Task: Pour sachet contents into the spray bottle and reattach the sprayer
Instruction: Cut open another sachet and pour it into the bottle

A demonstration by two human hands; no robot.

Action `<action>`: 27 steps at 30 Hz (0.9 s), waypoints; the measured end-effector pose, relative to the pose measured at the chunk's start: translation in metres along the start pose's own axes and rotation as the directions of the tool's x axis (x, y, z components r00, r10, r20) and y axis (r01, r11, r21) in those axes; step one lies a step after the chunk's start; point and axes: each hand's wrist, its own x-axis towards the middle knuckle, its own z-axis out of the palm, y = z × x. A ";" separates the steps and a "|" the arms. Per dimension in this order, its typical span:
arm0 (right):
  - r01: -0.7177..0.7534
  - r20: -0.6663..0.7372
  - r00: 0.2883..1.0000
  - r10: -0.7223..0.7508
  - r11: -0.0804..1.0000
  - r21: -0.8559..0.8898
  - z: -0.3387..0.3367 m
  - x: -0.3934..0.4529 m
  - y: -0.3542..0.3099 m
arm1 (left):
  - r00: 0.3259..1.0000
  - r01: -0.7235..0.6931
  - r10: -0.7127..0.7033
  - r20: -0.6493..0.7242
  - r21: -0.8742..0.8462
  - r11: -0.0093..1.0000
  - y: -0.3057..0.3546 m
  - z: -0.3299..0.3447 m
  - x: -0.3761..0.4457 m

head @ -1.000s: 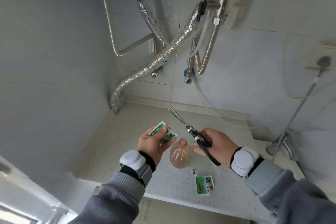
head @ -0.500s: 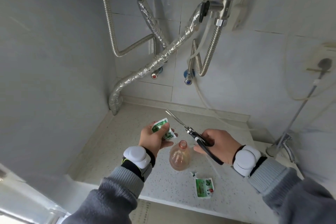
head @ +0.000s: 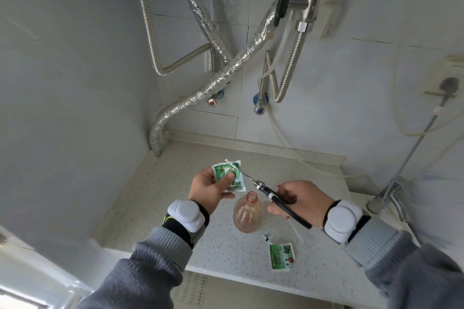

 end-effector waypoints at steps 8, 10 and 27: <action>-0.031 0.009 0.999 0.031 0.999 0.020 0.003 -0.007 0.003 | 0.999 -0.011 0.008 0.037 0.073 0.997 -0.002 -0.003 -0.001; -0.046 -0.001 0.999 0.046 0.998 0.031 0.004 -0.008 0.005 | 0.999 -0.004 0.001 0.040 0.072 0.997 -0.003 -0.002 -0.001; -0.031 -0.071 0.997 0.028 0.999 -0.043 0.012 -0.015 0.014 | 0.995 0.063 -0.068 0.078 0.058 0.996 -0.007 -0.007 -0.004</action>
